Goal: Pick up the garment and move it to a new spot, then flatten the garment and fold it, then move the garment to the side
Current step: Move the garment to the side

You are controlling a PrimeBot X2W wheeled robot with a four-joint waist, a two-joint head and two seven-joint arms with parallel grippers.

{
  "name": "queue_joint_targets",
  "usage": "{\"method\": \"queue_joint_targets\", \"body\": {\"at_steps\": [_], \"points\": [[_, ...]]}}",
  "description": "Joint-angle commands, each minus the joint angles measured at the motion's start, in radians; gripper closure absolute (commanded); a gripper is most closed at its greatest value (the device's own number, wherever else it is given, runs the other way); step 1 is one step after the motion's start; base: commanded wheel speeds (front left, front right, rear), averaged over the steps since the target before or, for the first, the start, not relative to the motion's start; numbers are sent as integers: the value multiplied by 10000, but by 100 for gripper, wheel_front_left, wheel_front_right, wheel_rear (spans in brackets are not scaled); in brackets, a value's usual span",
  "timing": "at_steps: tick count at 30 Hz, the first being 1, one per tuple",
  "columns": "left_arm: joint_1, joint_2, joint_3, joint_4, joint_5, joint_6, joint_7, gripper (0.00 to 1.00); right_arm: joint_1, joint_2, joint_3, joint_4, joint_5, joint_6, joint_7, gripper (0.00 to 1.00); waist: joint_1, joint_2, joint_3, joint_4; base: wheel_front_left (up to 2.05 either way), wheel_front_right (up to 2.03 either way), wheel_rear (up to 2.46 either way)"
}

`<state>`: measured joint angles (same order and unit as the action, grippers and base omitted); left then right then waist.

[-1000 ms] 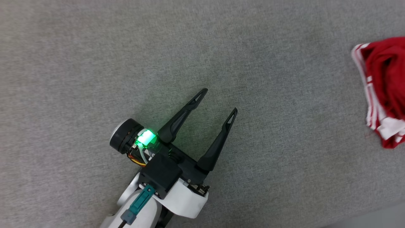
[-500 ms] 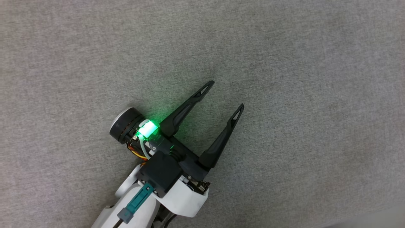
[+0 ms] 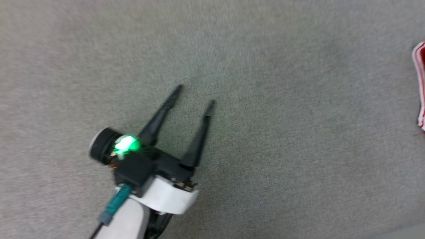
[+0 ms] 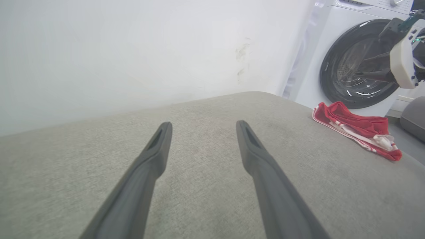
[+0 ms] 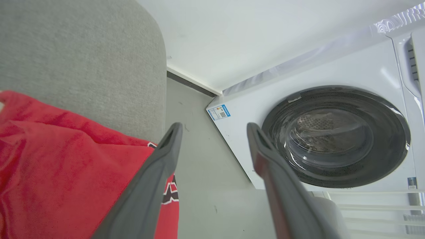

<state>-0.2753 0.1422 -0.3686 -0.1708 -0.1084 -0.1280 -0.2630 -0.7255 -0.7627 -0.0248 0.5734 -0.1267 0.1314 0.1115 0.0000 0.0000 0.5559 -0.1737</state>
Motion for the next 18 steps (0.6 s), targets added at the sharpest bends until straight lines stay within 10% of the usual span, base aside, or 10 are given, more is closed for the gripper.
{"method": "queue_joint_targets", "body": {"at_steps": [1, 18], "points": [[468, -165, 510, 23, -172, 63, -21, 0, 15, 449, -29, -492, 171, -15, -334, 0, 0, 0, -1139, 259, 0, 0, 0], [2489, -780, 4201, 563, -287, 426, -21, 0, 3264, 4193, -593, -4191, 1930, -13, -2481, 0, 0, 0, -3885, 1055, 0, 0, 0]]}}
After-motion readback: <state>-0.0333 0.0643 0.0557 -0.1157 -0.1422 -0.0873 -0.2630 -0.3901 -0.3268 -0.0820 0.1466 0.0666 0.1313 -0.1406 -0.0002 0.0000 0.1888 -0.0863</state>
